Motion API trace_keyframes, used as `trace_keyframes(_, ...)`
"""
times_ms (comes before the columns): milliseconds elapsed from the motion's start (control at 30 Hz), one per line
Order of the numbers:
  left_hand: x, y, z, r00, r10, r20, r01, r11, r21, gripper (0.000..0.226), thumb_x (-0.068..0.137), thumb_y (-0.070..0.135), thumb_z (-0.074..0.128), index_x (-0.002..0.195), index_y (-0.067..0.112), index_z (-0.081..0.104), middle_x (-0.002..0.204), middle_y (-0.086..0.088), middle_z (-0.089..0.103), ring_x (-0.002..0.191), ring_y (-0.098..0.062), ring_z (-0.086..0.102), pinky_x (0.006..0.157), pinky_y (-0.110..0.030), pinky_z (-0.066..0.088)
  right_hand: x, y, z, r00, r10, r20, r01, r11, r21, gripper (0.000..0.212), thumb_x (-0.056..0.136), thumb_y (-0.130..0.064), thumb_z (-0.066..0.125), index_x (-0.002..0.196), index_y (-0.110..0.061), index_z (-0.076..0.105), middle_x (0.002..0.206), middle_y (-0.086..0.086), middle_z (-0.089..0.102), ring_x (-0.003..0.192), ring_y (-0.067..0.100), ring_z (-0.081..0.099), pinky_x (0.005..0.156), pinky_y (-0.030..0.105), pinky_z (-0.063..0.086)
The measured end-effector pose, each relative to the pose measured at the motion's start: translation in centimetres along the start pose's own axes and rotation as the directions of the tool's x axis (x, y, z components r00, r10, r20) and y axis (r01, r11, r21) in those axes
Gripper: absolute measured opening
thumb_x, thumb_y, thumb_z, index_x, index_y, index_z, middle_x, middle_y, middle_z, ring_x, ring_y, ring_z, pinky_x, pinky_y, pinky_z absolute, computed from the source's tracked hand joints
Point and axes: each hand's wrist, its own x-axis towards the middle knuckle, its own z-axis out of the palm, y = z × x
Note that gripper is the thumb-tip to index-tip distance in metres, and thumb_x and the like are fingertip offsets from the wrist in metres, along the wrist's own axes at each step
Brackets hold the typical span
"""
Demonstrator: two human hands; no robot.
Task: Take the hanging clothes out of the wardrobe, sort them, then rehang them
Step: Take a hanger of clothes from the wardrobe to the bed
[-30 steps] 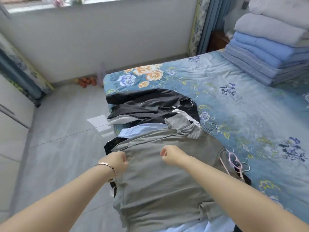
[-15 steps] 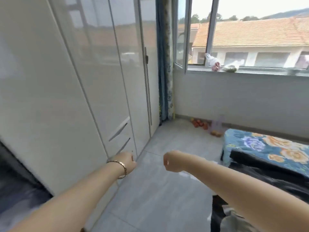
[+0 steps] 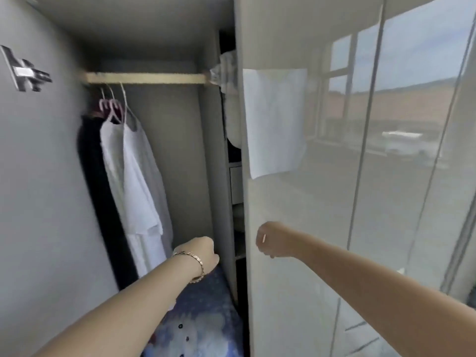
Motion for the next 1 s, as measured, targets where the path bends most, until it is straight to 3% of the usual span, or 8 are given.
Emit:
trace_keyframes(100, 2.6, -5.2, -2.2, 0.987, -0.160, -0.033, 0.159, 0.987, -0.035, 0.012, 0.088, 0.016, 0.039, 0.080, 0.013, 0.048, 0.096, -0.008, 0.060, 0.094, -0.028, 0.060, 0.077, -0.030, 0.044, 5.6, -4.7, -1.9, 0.989, -0.150, -0.012, 0.149, 0.988, -0.038, 0.019, 0.092, -0.013, 0.046, 0.075, -0.020, 0.051, 0.093, 0.005, 0.054, 0.085, 0.020, 0.051, 0.081, 0.029, 0.047)
trace_keyframes(200, 4.1, -8.6, -3.7, 0.956, -0.284, -0.078, 0.277, 0.957, -0.088, 0.016, 0.091, 0.020, 0.036, 0.076, 0.015, 0.041, 0.082, 0.000, 0.050, 0.081, -0.023, 0.052, 0.066, -0.025, 0.038, 10.5, -9.2, -3.1, 0.958, -0.282, -0.048, 0.284, 0.958, 0.035, 0.020, 0.088, -0.006, 0.041, 0.075, -0.007, 0.056, 0.089, 0.011, 0.060, 0.087, 0.024, 0.061, 0.081, 0.034, 0.051)
trace_keyframes(300, 5.3, -11.5, -5.5, 0.908, -0.400, -0.126, 0.383, 0.913, -0.140, 0.017, 0.092, 0.021, 0.037, 0.076, 0.017, 0.041, 0.075, 0.004, 0.047, 0.077, -0.019, 0.049, 0.054, -0.022, 0.032, 14.5, -13.4, -4.4, 0.931, -0.349, -0.111, 0.364, 0.916, 0.171, 0.030, 0.087, -0.004, 0.036, 0.100, 0.006, 0.062, 0.097, 0.019, 0.069, 0.084, 0.027, 0.063, 0.077, 0.035, 0.053)
trace_keyframes(533, 8.1, -16.4, -8.6, 0.830, -0.527, -0.180, 0.507, 0.849, -0.147, 0.017, 0.091, 0.019, 0.038, 0.084, 0.013, 0.051, 0.073, -0.003, 0.050, 0.076, -0.019, 0.047, 0.060, -0.022, 0.034, 22.5, -23.4, -8.8, 0.896, -0.390, -0.213, 0.435, 0.866, 0.246, 0.034, 0.097, -0.030, 0.038, 0.070, -0.010, 0.044, 0.071, 0.005, 0.052, 0.055, 0.015, 0.044, 0.052, 0.024, 0.036)
trace_keyframes(667, 10.2, -18.3, -10.1, 0.832, -0.522, -0.187, 0.509, 0.853, -0.117, 0.027, 0.092, 0.026, 0.038, 0.110, 0.014, 0.055, 0.107, -0.003, 0.061, 0.101, -0.023, 0.060, 0.083, -0.027, 0.045, 25.5, -28.2, -10.5, 0.887, -0.369, -0.277, 0.454, 0.803, 0.387, 0.044, 0.100, -0.033, 0.035, 0.119, 0.002, 0.053, 0.095, 0.011, 0.059, 0.086, 0.026, 0.056, 0.075, 0.029, 0.040)
trace_keyframes(800, 12.1, -20.2, -10.6, 0.843, -0.503, -0.191, 0.495, 0.864, -0.090, 0.030, 0.094, 0.027, 0.038, 0.116, 0.014, 0.053, 0.117, -0.003, 0.060, 0.108, -0.023, 0.059, 0.088, -0.030, 0.046, 27.6, -31.3, -10.4, 0.906, -0.333, -0.263, 0.422, 0.767, 0.484, 0.021, 0.096, -0.021, 0.042, 0.109, -0.007, 0.051, 0.110, 0.016, 0.058, 0.093, 0.025, 0.054, 0.075, 0.029, 0.041)
trace_keyframes(900, 12.9, -20.9, -10.7, 0.857, -0.485, -0.172, 0.475, 0.874, -0.099, 0.029, 0.094, 0.026, 0.039, 0.116, 0.014, 0.052, 0.117, -0.003, 0.059, 0.108, -0.023, 0.058, 0.088, -0.031, 0.045, 28.0, -32.1, -10.4, 0.916, -0.312, -0.253, 0.401, 0.755, 0.519, 0.031, 0.096, -0.007, 0.040, 0.124, -0.001, 0.052, 0.132, 0.019, 0.053, 0.117, 0.030, 0.054, 0.077, 0.028, 0.045)
trace_keyframes(1000, 13.1, -20.9, -10.8, 0.865, -0.476, -0.162, 0.465, 0.879, -0.103, 0.028, 0.093, 0.025, 0.040, 0.115, 0.014, 0.053, 0.114, -0.002, 0.059, 0.107, -0.023, 0.058, 0.087, -0.029, 0.044, 28.0, -31.0, -11.2, 0.888, -0.281, -0.363, 0.439, 0.750, 0.494, 0.025, 0.096, -0.007, 0.040, 0.110, 0.004, 0.057, 0.116, 0.017, 0.060, 0.112, 0.032, 0.055, 0.085, 0.031, 0.045)
